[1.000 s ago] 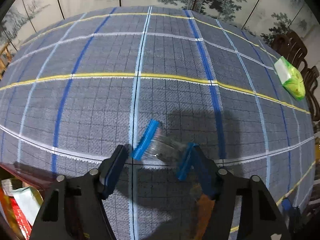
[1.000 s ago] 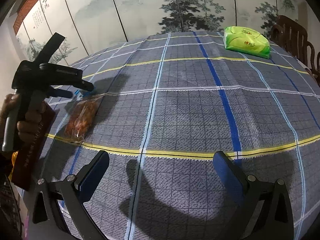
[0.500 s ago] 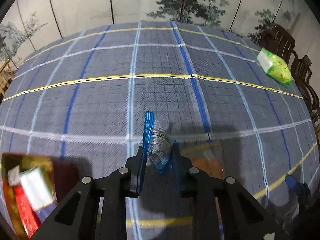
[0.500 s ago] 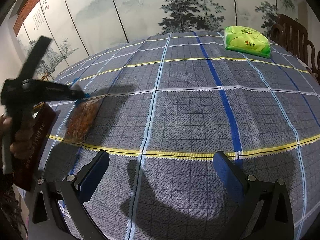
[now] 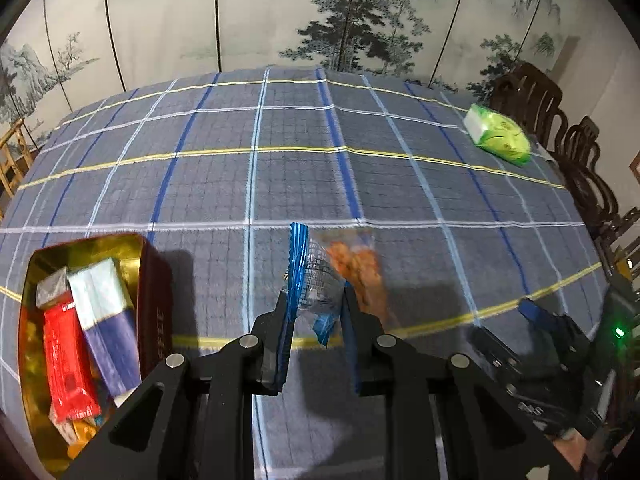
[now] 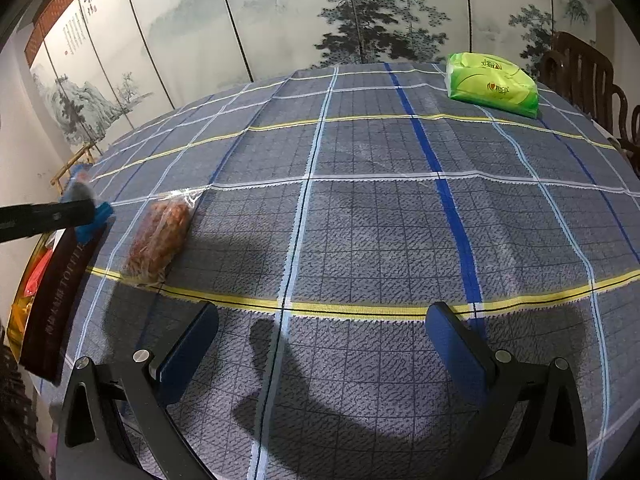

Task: Organize snacks
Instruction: 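Grasp the orange nut bag with the right gripper while the left gripper holds the blue-clipped bag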

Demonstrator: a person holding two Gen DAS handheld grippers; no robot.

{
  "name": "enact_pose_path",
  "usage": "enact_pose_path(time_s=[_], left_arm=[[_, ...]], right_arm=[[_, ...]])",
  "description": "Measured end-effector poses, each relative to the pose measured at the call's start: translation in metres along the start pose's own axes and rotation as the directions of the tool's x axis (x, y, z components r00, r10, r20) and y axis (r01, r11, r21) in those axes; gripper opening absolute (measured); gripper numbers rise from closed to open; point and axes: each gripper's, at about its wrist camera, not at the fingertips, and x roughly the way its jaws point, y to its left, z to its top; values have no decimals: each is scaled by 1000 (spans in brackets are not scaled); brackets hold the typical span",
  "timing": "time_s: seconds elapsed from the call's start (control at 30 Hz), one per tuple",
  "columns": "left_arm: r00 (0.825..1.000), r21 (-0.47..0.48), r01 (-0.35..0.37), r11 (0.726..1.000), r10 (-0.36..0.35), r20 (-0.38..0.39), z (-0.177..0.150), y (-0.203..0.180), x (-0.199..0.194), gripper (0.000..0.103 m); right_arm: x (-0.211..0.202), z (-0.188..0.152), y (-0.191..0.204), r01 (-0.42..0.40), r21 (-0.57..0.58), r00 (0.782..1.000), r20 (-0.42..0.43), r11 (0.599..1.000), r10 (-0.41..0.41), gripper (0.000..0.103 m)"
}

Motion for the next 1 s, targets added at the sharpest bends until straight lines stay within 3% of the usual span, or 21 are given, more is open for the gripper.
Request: enact_pose_path(time_s=[0.6, 0.73, 0.9, 1.0], left_arm=[[1000, -12, 13, 1000, -13, -24, -48, 3, -30, 19], [1000, -3, 7, 1000, -7, -17, -57, 4, -39, 19], [1000, -10, 13, 1000, -13, -1, -63, 8, -54, 19], [1000, -9, 12, 1000, -12, 9, -67, 13, -62, 19]], right_arm=[[-4, -1, -3, 15, 12, 1000, 19, 1000, -15, 103], [-9, 4, 11, -60, -6, 997, 45, 998, 60, 103], [8, 19, 59, -190, -51, 982, -12, 980, 190, 103], [26, 29, 82, -227, -46, 974, -42, 973, 225, 103]])
